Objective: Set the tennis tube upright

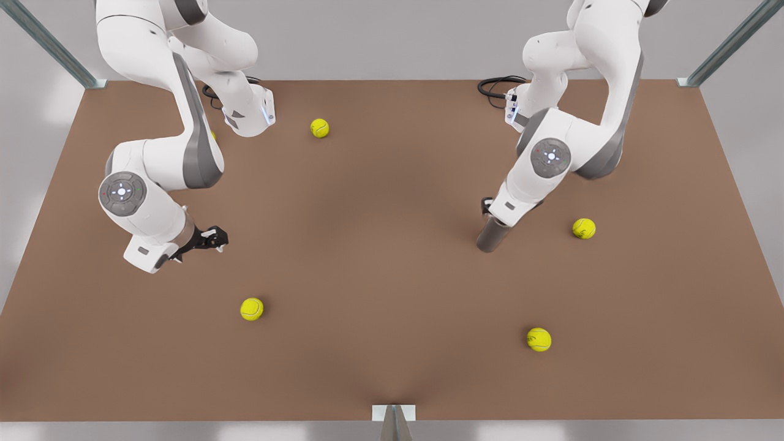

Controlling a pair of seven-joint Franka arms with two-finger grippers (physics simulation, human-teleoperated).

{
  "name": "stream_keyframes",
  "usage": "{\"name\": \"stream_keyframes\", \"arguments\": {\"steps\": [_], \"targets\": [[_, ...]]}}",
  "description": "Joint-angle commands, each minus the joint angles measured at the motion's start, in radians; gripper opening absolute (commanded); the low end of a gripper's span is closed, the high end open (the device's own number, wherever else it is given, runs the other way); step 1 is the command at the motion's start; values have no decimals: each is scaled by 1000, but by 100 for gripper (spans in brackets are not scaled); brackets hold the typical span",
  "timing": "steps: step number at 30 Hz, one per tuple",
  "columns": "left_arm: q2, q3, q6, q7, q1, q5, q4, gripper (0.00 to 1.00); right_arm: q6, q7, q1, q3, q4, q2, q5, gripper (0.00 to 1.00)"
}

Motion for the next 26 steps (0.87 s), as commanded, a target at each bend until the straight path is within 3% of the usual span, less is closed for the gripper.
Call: {"name": "stream_keyframes", "arguments": {"steps": [1, 7, 10, 11, 12, 14, 15, 21, 26], "targets": [[-2, 0, -25, 1, 0, 15, 12, 100, 0, 0, 0, 0, 0, 0, 0, 100], [-37, 11, -312, 7, 18, 9, 225, 100, 1, 0, 2, 0, 0, 0, 0, 100], [-42, 8, -460, 318, 215, 5, 400, 100, 1, 2, 2, 0, 0, 1, 0, 100], [-38, 15, -479, 334, 219, 8, 434, 100, 1, 0, 2, 0, 0, 1, 0, 100], [-99, 277, -534, 417, 11, 0, 451, 100, 1, 0, 2, 0, 0, 1, 0, 100], [-257, 394, -508, 418, -73, 2, 324, 100, 1, 0, 2, 0, 2, 1, -2, 100], [-395, 448, -392, 423, -119, 2, 141, 100, 1, 8, 3, 2, 2, 1, -3, 100], [-406, 447, -390, 424, -110, 3, 129, 100, -230, 60, 0, -2, 163, -34, 5, 100], [-404, 445, -391, 424, -112, 3, 130, 100, -219, 58, -1, -2, 156, -38, -2, 100]]}}
